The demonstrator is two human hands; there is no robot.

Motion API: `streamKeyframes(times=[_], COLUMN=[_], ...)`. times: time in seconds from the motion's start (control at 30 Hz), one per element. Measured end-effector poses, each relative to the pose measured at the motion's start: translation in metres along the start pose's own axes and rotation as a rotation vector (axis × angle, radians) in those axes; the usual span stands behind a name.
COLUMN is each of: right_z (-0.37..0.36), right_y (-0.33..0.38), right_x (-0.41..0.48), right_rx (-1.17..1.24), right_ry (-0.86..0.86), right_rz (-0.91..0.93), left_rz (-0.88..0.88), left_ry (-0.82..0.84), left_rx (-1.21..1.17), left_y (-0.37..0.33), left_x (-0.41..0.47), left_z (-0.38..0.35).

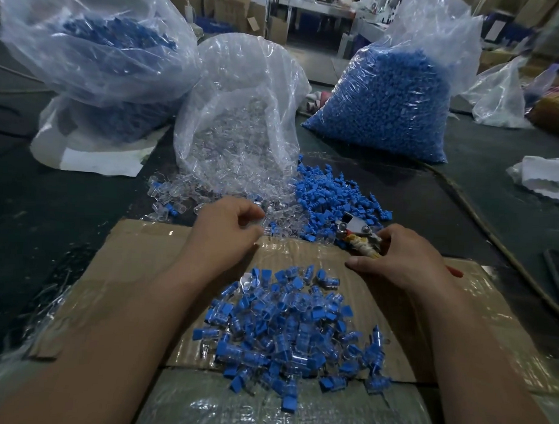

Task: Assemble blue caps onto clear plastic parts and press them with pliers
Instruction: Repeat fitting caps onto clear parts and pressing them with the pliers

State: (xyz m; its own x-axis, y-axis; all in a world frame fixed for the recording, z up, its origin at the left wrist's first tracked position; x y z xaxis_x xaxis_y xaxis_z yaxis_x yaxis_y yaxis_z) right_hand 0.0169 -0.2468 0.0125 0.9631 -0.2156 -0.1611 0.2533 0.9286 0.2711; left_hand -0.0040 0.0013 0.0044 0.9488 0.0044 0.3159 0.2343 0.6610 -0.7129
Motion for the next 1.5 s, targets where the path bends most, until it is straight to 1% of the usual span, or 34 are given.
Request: streamKeyframes(times=[0.13, 0.23, 0.3, 0.47, 0.63, 0.77, 0.83, 0.9, 0.93, 0.97, 1.0, 1.07, 1.17, 1.27, 1.33, 1.4, 1.5], right_z=[-0.003, -0.006, -0.007, -0.007, -0.007, -0.006, -0.002, 0.005, 0.008, 0.01, 0.009, 0.003, -0.009, -0.015, -0.017, -0.018, -0.018], right_y=[0.0, 0.003, 0.005, 0.007, 0.007, 0.009, 0.012, 0.021, 0.028, 0.037, 0.045, 0.057, 0.069, 0.075, 0.078, 0.08, 0.081], right_x=[0.0, -0.001, -0.001, -0.001, -0.002, -0.002, -0.005, -0.01, -0.013, -0.015, -0.017, -0.017, -0.012, -0.007, -0.004, -0.003, -0.005], right_rx=[0.051, 0.091, 0.066, 0.066, 0.066, 0.086, 0.137, 0.213, 0.228, 0.216, 0.186, 0.108, -0.035, -0.12, -0.148, -0.125, -0.134], right_ry=[-0.004, -0.008, -0.021, -0.029, -0.039, -0.057, -0.163, -0.348, -0.412, -0.438, -0.431, -0.365, -0.263, -0.198, -0.165, -0.147, -0.153], right_rz=[0.041, 0.077, 0.096, 0.099, 0.096, 0.117, 0.178, 0.309, 0.386, 0.455, 0.505, 0.547, 0.53, 0.487, 0.462, 0.445, 0.469], left_rz=[-0.079, -0.07, -0.065, -0.051, -0.052, -0.044, -0.048, -0.045, -0.034, -0.022, -0.014, -0.023, -0.064, -0.091, -0.092, -0.077, -0.04], left_ry=[0.178, 0.251, 0.236, 0.102, 0.051, 0.015, -0.014, -0.04, -0.044, -0.049, -0.056, -0.082, -0.111, -0.112, -0.113, -0.085, -0.052], left_rx=[0.131, 0.149, 0.155, 0.123, 0.094, 0.027, 0.02, -0.022, -0.071, -0.111, -0.127, -0.106, -0.071, -0.095, -0.103, -0.14, -0.2], left_y=[-0.003, -0.001, 0.0, 0.003, 0.003, 0.004, 0.003, 0.001, 0.0, 0.0, -0.001, 0.0, -0.002, -0.005, -0.006, -0.006, -0.005], left_x=[-0.002, -0.003, -0.002, 0.001, 0.0, -0.001, -0.001, -0.002, -0.002, -0.003, -0.003, -0.003, -0.005, -0.006, -0.006, -0.007, -0.008], left_z=[-0.011, -0.014, -0.013, -0.008, -0.008, -0.006, -0.005, -0.003, -0.003, -0.002, -0.002, -0.002, -0.001, 0.0, -0.001, -0.002, -0.002])
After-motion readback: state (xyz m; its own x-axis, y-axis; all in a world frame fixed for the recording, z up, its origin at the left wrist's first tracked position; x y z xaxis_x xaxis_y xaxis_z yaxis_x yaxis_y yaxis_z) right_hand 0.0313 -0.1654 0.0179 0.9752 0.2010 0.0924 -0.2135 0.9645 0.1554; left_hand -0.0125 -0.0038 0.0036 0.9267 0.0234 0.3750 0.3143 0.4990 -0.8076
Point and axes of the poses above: each hand's wrist, its own x-axis towards the middle knuckle, its own z-axis out of the back of the hand, y = z × x, the point moved 2 cm from there along x, towards the middle knuckle, and after that the axes turned 7 degrees about -z, right-handed, at the moved point
